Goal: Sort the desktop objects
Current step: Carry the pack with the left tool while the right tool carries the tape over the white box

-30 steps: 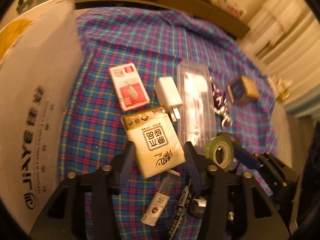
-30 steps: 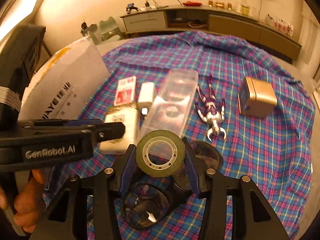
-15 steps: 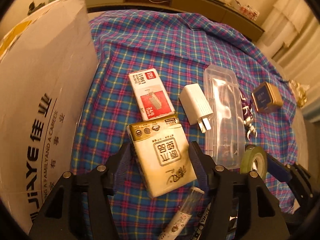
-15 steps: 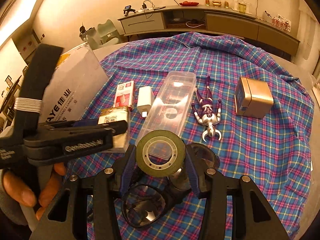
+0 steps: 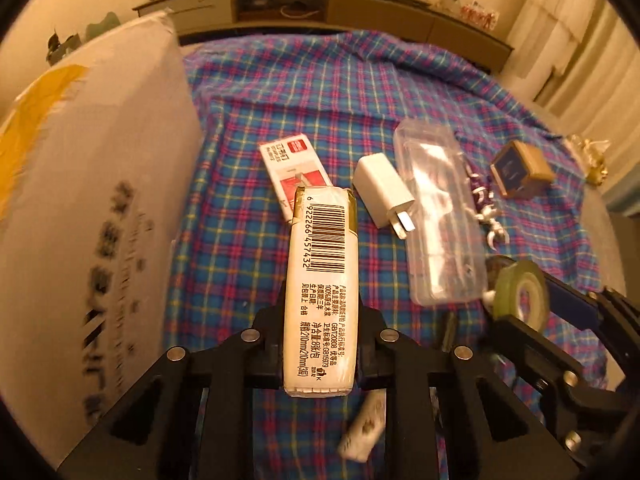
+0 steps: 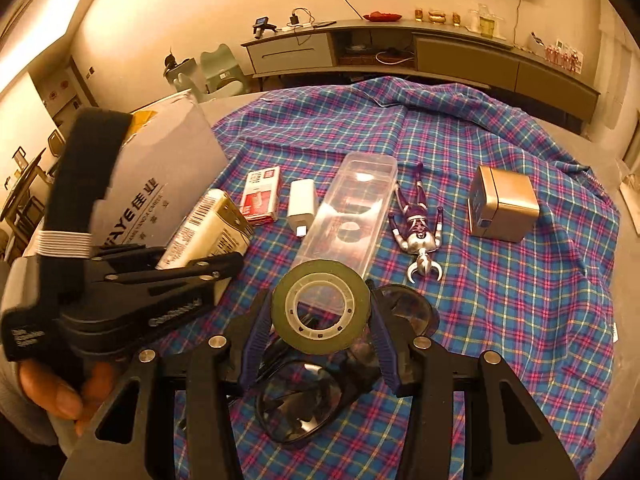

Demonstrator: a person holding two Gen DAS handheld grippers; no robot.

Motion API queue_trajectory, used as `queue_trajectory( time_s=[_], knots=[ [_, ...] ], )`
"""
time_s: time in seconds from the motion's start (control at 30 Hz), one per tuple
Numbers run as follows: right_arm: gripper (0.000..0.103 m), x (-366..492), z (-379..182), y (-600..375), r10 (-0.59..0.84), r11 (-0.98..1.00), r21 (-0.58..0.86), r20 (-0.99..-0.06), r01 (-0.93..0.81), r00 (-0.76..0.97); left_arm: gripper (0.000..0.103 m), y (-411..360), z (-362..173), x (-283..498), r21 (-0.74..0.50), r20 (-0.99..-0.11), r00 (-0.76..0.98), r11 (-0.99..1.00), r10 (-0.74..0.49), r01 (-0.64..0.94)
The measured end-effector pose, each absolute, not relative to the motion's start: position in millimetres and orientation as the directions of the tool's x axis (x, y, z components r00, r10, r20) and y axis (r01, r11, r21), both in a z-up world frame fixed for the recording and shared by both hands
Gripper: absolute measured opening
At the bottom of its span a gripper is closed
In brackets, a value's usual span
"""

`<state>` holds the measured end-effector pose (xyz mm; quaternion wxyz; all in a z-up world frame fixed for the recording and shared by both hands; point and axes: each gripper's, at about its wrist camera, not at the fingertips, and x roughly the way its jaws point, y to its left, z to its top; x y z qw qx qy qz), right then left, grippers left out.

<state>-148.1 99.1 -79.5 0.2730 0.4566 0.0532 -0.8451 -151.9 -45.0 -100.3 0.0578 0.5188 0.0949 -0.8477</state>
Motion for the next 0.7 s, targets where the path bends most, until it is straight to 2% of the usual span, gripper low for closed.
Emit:
queue_trajectory(
  time_s=[0.37, 0.7],
  knots=[
    [0.049, -110.5, -54.1, 83.3, -0.393, -0.843, 0.094, -0.779, 0.529, -0.488, 0.025, -45.1, -44.0, -98.9, -0.187, -0.836, -0.541, -0.975, 0.094, 0.120],
    [0.049, -79.8, -22.0, 55.9, -0.402, -0.821, 0.052, -0.760, 0.568, -0.511, 0.025, -64.0, 1.6, -63.1, -0.166, -0.779, -0.623, -0.981, 0.071, 0.096]
  ],
)
